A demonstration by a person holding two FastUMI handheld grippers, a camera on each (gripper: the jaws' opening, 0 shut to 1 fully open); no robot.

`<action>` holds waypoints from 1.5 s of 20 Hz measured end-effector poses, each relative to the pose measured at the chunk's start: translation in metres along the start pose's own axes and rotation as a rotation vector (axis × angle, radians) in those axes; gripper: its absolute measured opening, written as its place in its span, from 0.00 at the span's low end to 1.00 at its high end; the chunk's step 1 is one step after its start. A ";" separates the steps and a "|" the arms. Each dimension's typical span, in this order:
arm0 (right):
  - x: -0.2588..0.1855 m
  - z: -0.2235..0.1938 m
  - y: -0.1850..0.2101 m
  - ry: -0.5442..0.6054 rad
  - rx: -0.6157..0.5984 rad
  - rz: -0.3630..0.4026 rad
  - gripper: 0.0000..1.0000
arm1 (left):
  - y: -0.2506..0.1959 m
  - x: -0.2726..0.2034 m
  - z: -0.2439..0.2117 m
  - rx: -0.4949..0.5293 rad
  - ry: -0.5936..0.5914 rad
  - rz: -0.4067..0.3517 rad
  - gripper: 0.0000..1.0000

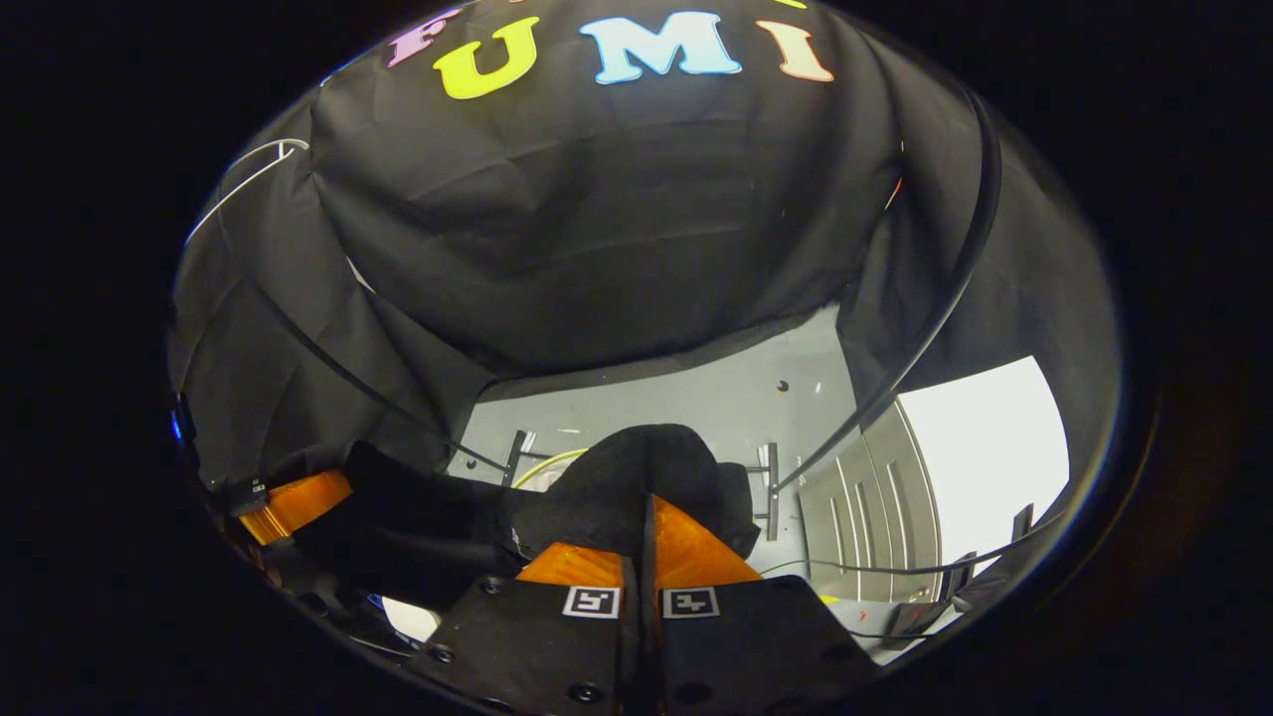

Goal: Grasp the clothes on the hanger with both hands and then place them into the laundry hamper below.

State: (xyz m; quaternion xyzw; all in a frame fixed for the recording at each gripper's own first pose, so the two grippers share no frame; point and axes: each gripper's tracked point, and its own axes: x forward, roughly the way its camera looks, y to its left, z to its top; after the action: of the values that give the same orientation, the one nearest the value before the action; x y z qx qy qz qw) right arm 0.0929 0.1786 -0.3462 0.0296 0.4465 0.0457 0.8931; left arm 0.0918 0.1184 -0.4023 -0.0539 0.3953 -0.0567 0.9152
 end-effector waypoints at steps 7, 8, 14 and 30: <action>0.005 -0.010 -0.004 0.042 -0.019 0.003 0.04 | -0.001 0.013 -0.016 0.019 0.053 0.022 0.03; 0.005 -0.014 -0.003 0.055 -0.019 0.016 0.07 | 0.000 0.016 -0.020 0.018 0.069 0.025 0.03; 0.002 -0.011 0.007 0.052 -0.008 0.078 0.29 | 0.007 0.016 -0.033 -0.033 0.100 0.039 0.33; -0.102 0.052 -0.120 -0.242 -0.049 0.011 0.98 | -0.052 -0.096 0.040 -0.037 -0.094 0.269 0.96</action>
State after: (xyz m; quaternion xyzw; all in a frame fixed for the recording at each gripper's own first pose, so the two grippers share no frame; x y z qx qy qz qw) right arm 0.0800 0.0475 -0.2449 0.0158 0.3339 0.0576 0.9407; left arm 0.0523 0.0832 -0.2991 -0.0198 0.3567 0.0764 0.9309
